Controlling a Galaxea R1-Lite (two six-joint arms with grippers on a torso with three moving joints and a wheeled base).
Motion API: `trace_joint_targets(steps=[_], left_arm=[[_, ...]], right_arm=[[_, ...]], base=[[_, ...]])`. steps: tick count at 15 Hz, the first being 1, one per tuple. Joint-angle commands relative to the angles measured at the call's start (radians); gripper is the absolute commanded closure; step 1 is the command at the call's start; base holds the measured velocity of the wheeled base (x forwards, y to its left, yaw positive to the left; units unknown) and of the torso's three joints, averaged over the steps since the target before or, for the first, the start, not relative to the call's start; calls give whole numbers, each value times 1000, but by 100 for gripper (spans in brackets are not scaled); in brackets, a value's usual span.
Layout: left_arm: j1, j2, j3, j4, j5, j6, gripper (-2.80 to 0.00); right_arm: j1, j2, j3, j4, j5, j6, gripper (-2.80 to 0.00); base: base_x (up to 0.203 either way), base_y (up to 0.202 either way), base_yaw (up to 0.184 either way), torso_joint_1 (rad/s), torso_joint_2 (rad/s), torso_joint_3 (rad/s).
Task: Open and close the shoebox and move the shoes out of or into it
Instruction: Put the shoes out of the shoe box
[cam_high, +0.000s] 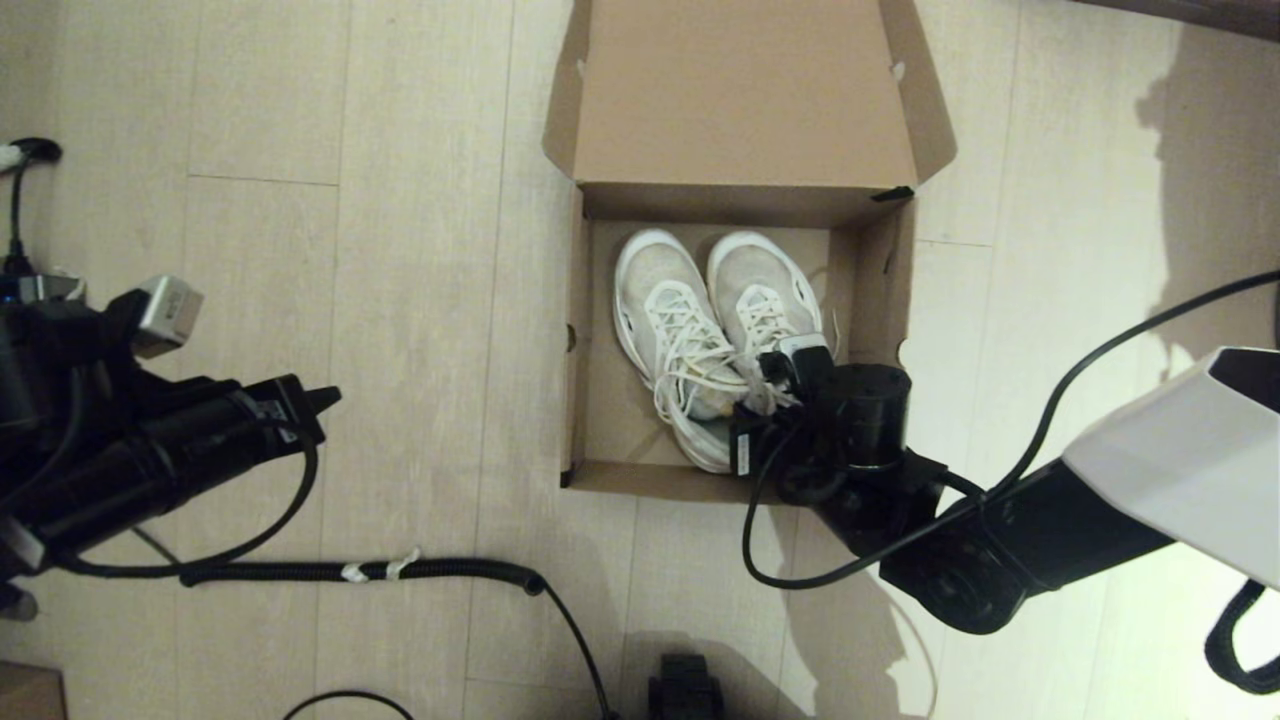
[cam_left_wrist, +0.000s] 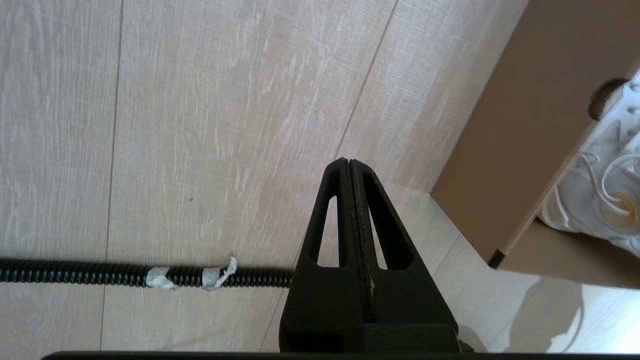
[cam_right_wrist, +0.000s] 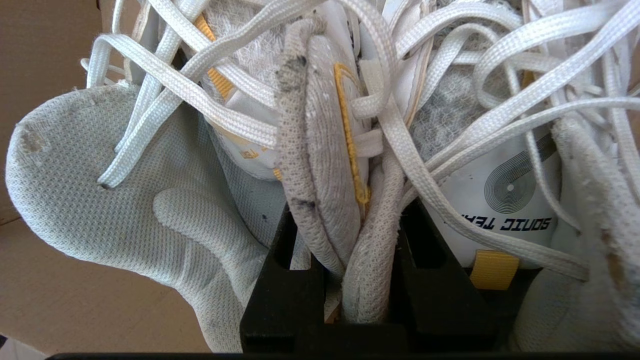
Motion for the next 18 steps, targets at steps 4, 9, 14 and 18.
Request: trace_joint_targets(steps=[4, 9, 14, 18], left_arm=[[0, -37, 6, -2, -1, -2, 0], [0, -85, 42, -2, 0, -25, 0], [0, -129, 54, 1, 6, -39, 0], [0, -151, 122, -1, 8, -56, 0]], right_arm=[[3, -104, -10, 78, 0, 0, 0], [18, -285, -15, 275, 7, 6, 0], [43, -415, -81, 467, 14, 22, 0], [51, -523, -130, 660, 35, 67, 0]], base=[[0, 0, 0, 0, 0, 0], [0, 0, 0, 0, 0, 0], [0, 0, 0, 0, 0, 0], [0, 0, 0, 0, 0, 0]])
